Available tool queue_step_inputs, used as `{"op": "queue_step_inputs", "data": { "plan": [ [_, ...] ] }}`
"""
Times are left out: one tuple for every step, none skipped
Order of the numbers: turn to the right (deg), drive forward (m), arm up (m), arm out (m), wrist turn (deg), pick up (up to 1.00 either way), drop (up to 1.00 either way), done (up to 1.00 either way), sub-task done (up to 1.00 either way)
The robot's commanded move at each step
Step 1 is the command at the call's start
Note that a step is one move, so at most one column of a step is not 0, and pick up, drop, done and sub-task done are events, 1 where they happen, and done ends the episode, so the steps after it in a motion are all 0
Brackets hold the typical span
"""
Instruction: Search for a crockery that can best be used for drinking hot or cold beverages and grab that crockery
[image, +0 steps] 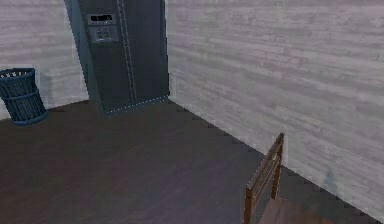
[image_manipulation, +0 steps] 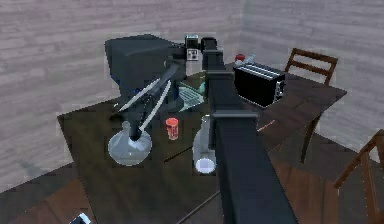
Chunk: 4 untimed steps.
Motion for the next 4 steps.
{"op": "queue_step_inputs", "data": {
  "plan": [
    [0.0,0.0,0.0,0.0,45.0,0.0,0.0,0.0,0.0],
    [0.0,0.0,0.0,0.0,45.0,0.0,0.0,0.0,0.0],
    [0.0,0.0,0.0,0.0,24.0,0.0,0.0,0.0,0.0],
    [0.0,0.0,-0.22,0.0,0.0,0.0,0.0,0.0,0.0]
  ]
}}
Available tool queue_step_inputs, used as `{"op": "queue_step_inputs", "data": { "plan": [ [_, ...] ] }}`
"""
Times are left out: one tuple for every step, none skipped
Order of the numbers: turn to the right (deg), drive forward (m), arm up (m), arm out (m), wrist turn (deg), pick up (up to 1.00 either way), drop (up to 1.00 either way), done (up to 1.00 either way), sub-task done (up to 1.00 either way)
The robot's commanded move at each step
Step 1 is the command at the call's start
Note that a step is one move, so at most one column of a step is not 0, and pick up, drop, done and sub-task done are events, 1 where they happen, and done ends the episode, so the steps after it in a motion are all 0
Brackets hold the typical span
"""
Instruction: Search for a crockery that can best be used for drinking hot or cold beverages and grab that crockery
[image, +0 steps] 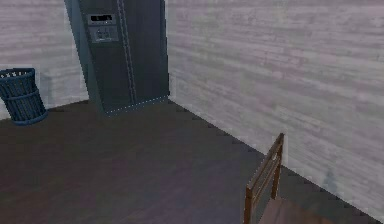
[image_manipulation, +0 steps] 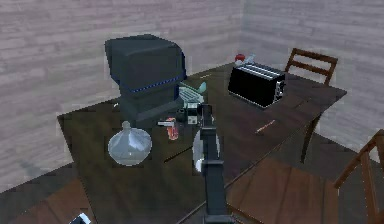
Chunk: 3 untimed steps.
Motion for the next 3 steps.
{"op": "queue_step_inputs", "data": {
  "plan": [
    [0.0,0.0,0.0,0.0,0.0,1.0,0.0,0.0,0.0],
    [0.0,0.0,0.1,0.0,0.0,0.0,0.0,0.0,0.0],
    [0.0,0.0,0.0,0.0,0.0,0.0,0.0,1.0,0.0]
  ]
}}
